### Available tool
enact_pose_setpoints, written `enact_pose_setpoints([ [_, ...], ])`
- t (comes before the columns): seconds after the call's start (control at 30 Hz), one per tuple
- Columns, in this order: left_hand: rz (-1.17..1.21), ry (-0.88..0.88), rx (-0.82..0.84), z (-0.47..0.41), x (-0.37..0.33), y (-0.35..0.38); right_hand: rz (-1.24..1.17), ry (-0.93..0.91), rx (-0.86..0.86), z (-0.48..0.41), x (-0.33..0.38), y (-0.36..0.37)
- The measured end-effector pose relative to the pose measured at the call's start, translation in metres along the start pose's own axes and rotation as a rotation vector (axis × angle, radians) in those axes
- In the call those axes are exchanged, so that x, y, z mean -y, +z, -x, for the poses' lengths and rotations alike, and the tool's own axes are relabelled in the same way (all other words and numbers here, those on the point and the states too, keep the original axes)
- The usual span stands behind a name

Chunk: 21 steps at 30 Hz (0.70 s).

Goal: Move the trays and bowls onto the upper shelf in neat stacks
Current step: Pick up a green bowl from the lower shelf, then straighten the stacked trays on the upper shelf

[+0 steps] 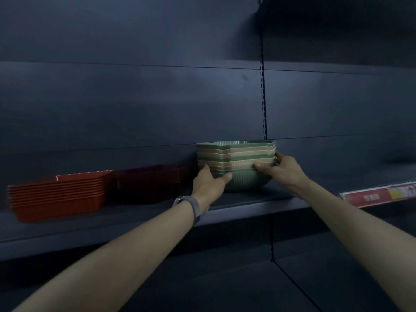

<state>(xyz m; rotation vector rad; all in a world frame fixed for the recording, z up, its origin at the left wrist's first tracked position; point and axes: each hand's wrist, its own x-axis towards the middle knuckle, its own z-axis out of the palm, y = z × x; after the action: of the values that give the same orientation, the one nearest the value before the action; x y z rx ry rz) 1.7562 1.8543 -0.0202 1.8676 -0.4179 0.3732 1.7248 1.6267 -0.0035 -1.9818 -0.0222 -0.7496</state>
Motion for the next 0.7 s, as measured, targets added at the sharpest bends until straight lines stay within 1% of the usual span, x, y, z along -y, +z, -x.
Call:
enact_pose_setpoints([
  [0.07, 0.032, -0.018, 0.017, 0.009, -0.003, -0.014, 0.088, 0.015, -0.073, 0.017, 0.012, 0.006],
  [0.17, 0.114, -0.038, 0.016, 0.027, -0.007, -0.048, 0.099, -0.007, -0.193, 0.047, 0.027, 0.023],
  [0.23, 0.149, -0.03, -0.054, 0.038, -0.005, -0.08, 0.055, -0.043, -0.286, 0.069, 0.038, 0.038],
  [0.3, 0.122, -0.005, -0.179, 0.05, -0.001, -0.116, 0.008, -0.104, -0.315, 0.089, 0.051, 0.054],
  [0.37, 0.091, 0.013, -0.314, 0.061, 0.002, -0.148, -0.017, -0.121, -0.217, 0.098, 0.065, 0.072],
  [0.43, 0.045, -0.04, -0.369, 0.066, 0.011, -0.175, -0.013, -0.123, -0.074, 0.097, 0.075, 0.094],
  [0.5, -0.006, -0.127, -0.348, 0.065, 0.019, -0.193, 0.007, -0.126, 0.054, 0.093, 0.084, 0.114],
  [0.6, 0.083, -0.223, -0.281, 0.057, 0.029, -0.205, -0.015, -0.072, 0.219, 0.088, 0.096, 0.138],
  [0.7, 0.168, -0.277, -0.204, 0.052, 0.031, -0.204, -0.011, -0.02, 0.288, 0.079, 0.107, 0.154],
])
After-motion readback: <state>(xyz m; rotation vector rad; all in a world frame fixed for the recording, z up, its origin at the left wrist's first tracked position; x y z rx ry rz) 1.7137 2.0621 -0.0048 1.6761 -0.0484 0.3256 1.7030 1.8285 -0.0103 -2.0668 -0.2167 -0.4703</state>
